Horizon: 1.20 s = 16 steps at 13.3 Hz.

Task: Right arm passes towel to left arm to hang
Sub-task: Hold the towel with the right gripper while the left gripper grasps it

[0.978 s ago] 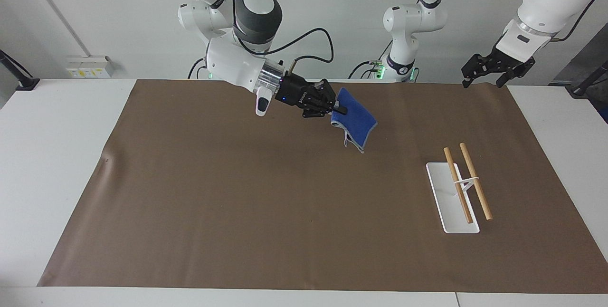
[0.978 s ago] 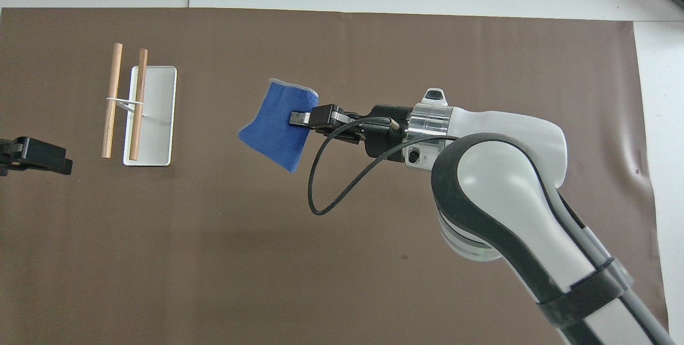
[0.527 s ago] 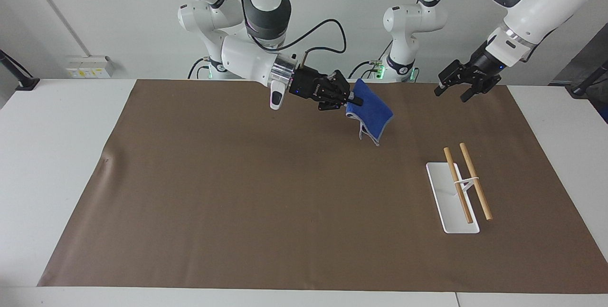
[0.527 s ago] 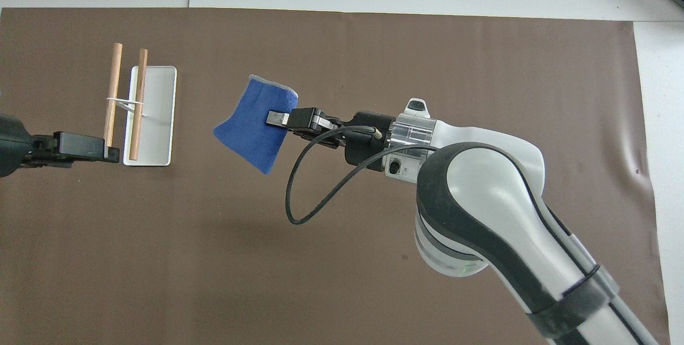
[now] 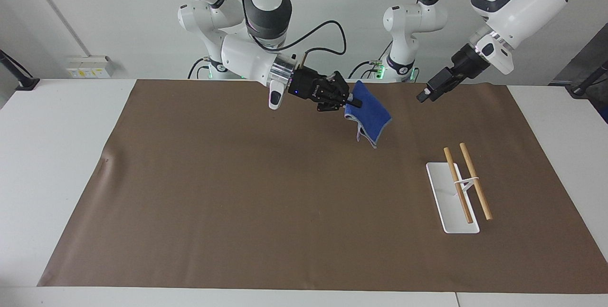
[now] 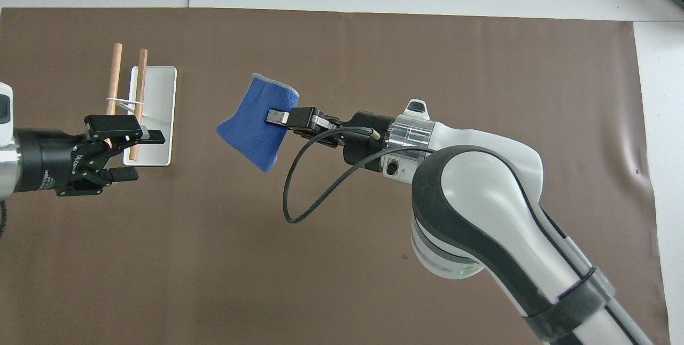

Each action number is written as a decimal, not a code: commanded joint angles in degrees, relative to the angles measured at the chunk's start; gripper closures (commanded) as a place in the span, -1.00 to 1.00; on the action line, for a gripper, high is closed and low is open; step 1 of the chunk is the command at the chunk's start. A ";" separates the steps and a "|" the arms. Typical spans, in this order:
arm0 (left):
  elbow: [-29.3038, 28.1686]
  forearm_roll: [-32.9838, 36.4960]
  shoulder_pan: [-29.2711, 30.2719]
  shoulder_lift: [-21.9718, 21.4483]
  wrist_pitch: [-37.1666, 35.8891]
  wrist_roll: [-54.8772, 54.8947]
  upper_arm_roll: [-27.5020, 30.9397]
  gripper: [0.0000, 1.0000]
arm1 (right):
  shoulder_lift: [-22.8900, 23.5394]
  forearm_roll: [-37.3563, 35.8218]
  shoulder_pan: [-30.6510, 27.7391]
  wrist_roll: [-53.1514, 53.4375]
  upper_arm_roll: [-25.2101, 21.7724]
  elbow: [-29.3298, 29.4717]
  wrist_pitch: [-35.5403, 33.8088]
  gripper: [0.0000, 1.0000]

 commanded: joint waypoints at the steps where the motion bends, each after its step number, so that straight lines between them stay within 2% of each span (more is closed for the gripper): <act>1: -5.41 -7.73 -7.00 -1.18 11.69 -6.31 0.49 -1.00 | 0.31 0.97 -0.20 -2.03 0.49 0.49 1.02 1.00; 4: -6.30 -17.14 -13.25 0.31 22.52 -7.99 0.49 -1.00 | 0.22 1.75 0.59 -1.94 0.49 0.49 0.59 1.00; 7: -6.13 -24.01 -17.82 3.65 31.23 -8.08 0.49 -1.00 | 0.22 1.85 0.77 -1.94 0.49 0.49 0.58 1.00; 12: -6.22 -24.03 -19.16 3.75 31.95 -8.00 0.58 -0.97 | 0.05 1.76 1.03 -1.94 0.49 0.31 0.85 1.00; 13: -6.21 -24.03 -18.99 3.75 31.87 -8.08 0.58 -0.53 | -0.04 1.76 1.12 -1.94 0.49 0.23 0.85 1.00; 14: -6.21 -24.03 -18.72 3.75 31.69 -8.08 0.67 -0.19 | -0.04 1.76 1.12 -1.94 0.49 0.14 0.85 1.00; 15: -6.04 -24.03 -18.55 3.75 31.69 -8.17 0.67 0.09 | -0.13 1.76 1.12 -1.94 0.49 -0.04 0.85 1.00; 16: -5.87 -24.03 -18.46 3.83 31.69 -8.17 0.75 0.26 | -0.13 1.76 1.12 -1.94 0.49 -0.13 0.94 1.00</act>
